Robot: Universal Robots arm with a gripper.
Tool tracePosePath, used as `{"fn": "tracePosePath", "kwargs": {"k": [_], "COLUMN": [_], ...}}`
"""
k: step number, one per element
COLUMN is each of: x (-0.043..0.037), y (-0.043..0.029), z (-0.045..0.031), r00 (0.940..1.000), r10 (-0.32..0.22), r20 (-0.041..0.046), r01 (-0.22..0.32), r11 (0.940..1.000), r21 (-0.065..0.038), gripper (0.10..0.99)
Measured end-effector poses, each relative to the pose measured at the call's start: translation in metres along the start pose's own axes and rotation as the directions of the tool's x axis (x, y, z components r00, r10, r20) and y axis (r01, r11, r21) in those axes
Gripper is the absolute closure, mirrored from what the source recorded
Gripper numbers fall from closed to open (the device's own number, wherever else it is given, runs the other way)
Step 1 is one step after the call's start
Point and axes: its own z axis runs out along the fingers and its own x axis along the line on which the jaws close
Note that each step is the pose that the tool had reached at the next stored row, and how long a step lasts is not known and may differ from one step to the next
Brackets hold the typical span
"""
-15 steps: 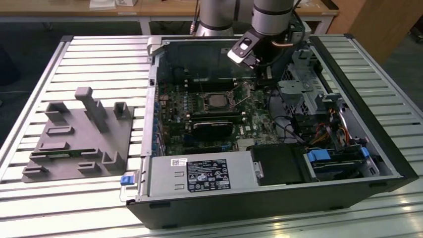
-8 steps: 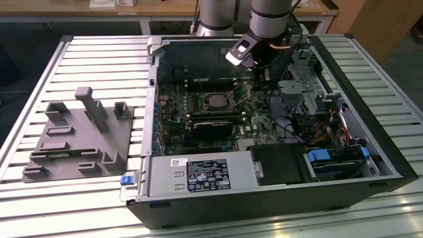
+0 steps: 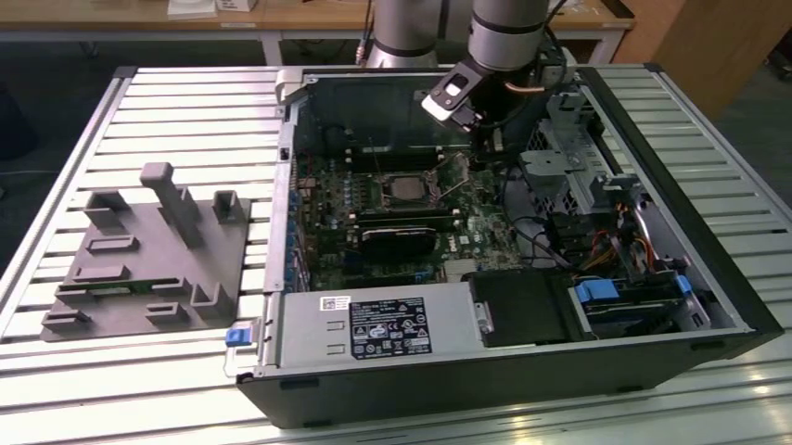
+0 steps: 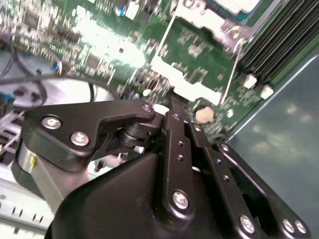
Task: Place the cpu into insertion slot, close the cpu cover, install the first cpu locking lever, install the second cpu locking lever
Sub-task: 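Close the cpu cover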
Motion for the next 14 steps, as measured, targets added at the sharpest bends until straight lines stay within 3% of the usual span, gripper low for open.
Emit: {"fn": "tracePosePath", "kwargs": {"k": [2,8,14], "x": [0.0000,0.0001,0.0001], "y": [0.0009,0.0031,0.0031], "z": [0.0003,0.0007,0.0006], "r00": [1.0000,1.0000,1.0000], "r10": [0.000,0.000,0.000], "r20": [0.0006,0.0021,0.0023], "r01": [0.000,0.000,0.000], "r11": [0.9994,0.9924,0.9916], "r21": [0.036,0.123,0.129], "gripper": [0.980,0.980,0.980]}}
